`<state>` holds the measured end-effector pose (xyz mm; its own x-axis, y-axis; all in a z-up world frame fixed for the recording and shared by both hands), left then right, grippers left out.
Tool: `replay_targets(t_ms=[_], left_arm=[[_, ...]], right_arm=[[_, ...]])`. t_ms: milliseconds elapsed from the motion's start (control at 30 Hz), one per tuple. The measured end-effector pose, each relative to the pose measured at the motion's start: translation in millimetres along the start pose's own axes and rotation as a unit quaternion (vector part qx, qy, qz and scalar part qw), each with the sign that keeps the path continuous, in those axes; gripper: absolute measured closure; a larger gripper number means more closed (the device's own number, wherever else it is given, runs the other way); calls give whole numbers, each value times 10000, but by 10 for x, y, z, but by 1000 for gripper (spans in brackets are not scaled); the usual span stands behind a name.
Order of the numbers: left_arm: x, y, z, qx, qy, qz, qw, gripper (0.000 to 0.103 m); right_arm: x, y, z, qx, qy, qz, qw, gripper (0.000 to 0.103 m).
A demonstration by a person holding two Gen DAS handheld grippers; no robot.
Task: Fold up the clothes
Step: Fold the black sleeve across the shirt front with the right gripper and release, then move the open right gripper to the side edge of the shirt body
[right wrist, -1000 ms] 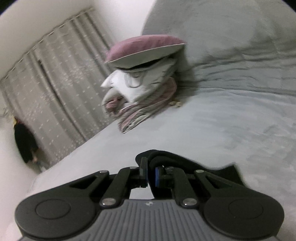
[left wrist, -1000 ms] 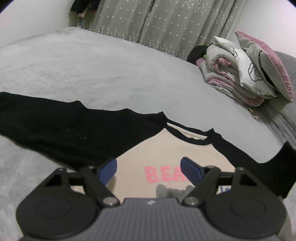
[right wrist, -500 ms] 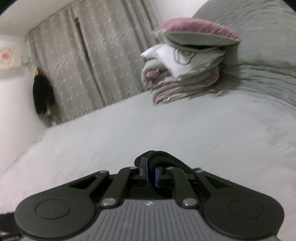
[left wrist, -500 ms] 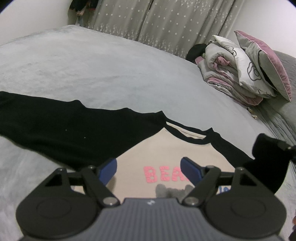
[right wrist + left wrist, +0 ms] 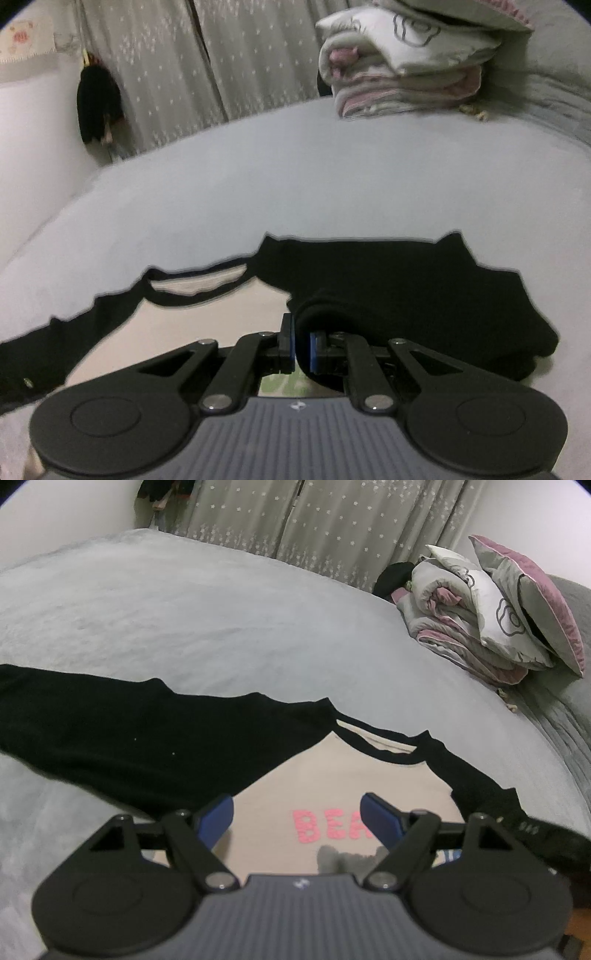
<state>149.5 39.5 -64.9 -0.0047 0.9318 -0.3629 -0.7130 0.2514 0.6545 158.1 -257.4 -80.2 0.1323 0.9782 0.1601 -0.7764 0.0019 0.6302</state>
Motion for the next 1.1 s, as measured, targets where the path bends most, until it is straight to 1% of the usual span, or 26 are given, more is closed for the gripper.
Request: replay_targets(t_ms=[133, 367, 433, 467, 500, 533, 567, 600, 667, 933, 1000, 1067, 1100], left_arm=[[-2, -4, -2, 12, -30, 5, 10000, 24], [1, -7, -9, 11, -59, 47, 10000, 24], [-4, -8, -12, 4, -71, 61, 10000, 23], [-5, -9, -12, -1, -76, 66, 9999, 23], [-6, -10, -12, -7, -80, 71, 9999, 23], [-5, -9, -12, -11, -77, 70, 9999, 23], [-3, -8, -11, -15, -73, 69, 9999, 23], [-1, -8, -10, -18, -69, 67, 10000, 23], [1, -9, -6, -19, -53, 66, 10000, 23], [11, 2, 30, -20, 5, 12, 10000, 23], [5, 8, 33, -21, 20, -4, 10000, 23], [-1, 7, 32, -21, 24, -4, 10000, 23], [-8, 7, 29, -20, 19, -6, 10000, 23]], right_arm=[[-45, -126, -93, 196, 9, -28, 9998, 93], [-10, -120, -97, 253, 88, -8, 9996, 92], [-19, -110, -86, 271, 35, 38, 9996, 90], [-25, -106, -81, 288, -4, 92, 9995, 85], [-38, -96, -71, 310, -61, 189, 9993, 77], [-44, -82, -63, 327, -129, 277, 9990, 72], [-51, -67, -55, 343, -196, 365, 9986, 65], [-60, -49, -44, 371, -246, 394, 9982, 61], [-78, -15, -24, 429, -347, 453, 9975, 59], [-211, 195, 81, 760, -715, 683, 9922, 57], [-302, 303, 135, 698, -915, 757, 9905, 57], [-435, 426, 200, 550, -1180, 821, 9881, 57], [-508, 481, 227, 441, -1299, 786, 9874, 57]])
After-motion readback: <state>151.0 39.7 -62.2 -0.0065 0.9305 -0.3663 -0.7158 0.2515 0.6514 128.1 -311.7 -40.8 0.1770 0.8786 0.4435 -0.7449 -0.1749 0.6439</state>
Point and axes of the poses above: each gripper's, at about its wrist camera, not at the fingertips, and y roughly against the way its jaws point, x to its left, z to its top, the point moved 2 cm from there along -y, roughly the way its jaws point, and after that the axes turned 4 degrees about y, right-handed, at the moved point
